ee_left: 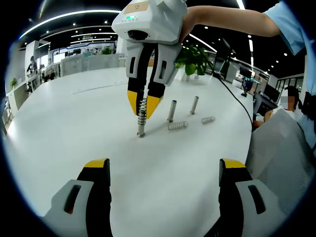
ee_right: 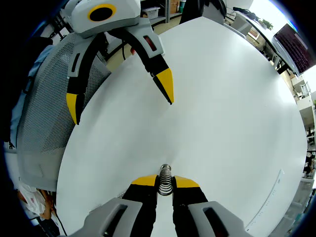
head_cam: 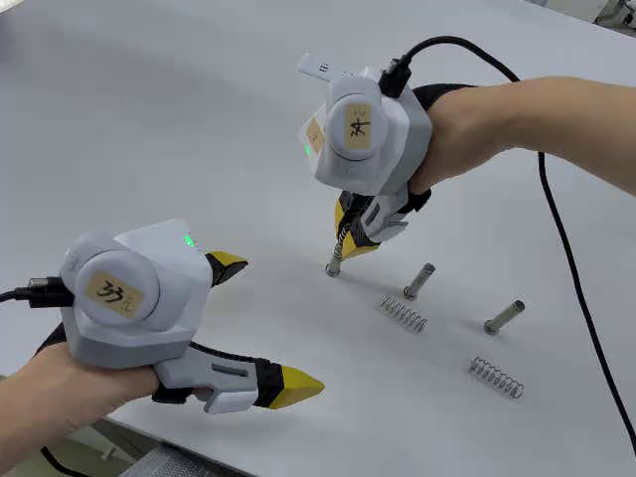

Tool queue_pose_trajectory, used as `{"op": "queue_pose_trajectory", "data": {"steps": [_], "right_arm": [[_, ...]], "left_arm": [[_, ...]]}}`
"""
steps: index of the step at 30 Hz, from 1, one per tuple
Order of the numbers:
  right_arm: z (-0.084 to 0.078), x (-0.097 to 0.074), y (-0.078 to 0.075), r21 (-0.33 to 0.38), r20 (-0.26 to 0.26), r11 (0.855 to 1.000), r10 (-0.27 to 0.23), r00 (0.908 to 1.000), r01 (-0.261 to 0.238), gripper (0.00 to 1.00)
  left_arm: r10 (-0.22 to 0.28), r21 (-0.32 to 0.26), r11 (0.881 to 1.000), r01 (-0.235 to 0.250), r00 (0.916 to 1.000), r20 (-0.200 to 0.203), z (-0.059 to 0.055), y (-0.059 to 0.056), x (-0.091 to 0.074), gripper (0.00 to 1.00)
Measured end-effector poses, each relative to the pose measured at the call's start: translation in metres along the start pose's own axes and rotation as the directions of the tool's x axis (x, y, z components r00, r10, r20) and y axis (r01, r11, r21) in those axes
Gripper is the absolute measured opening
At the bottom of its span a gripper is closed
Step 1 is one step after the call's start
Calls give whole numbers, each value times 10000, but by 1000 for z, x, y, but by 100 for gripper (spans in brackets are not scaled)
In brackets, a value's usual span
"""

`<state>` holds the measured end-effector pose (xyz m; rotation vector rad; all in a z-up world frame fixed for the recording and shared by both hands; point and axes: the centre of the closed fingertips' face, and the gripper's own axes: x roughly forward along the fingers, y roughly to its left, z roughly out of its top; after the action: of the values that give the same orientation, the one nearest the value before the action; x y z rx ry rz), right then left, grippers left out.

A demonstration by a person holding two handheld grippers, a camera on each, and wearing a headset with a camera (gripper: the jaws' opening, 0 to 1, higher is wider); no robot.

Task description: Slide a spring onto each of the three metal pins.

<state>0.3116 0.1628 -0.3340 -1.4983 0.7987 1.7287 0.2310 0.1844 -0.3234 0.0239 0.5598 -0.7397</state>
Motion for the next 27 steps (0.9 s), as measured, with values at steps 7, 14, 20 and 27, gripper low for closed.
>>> {"op": "queue_pose_trajectory", "data": {"steps": [7, 14, 20, 27], "right_arm": [[-2, 13, -2, 153, -24, 9999, 72, 10000, -71, 8], [-1, 18, 1, 135, -40, 9999, 90, 10000, -90, 8], [0, 21, 3, 93, -33, 9999, 48, 10000, -48, 8], [1, 23, 1, 30, 46, 10000, -29, 10000, 29, 8]], "left_arm": [[15, -48, 10000, -15, 10000, 20, -1, 1, 0, 89], [40, -134, 9999, -40, 10000, 4, -4, 2, -1, 89], [49, -209, 9998, -49, 10000, -32, -7, 1, -1, 89], [29, -221, 9998, -29, 10000, -9, -6, 0, -1, 89]]}}
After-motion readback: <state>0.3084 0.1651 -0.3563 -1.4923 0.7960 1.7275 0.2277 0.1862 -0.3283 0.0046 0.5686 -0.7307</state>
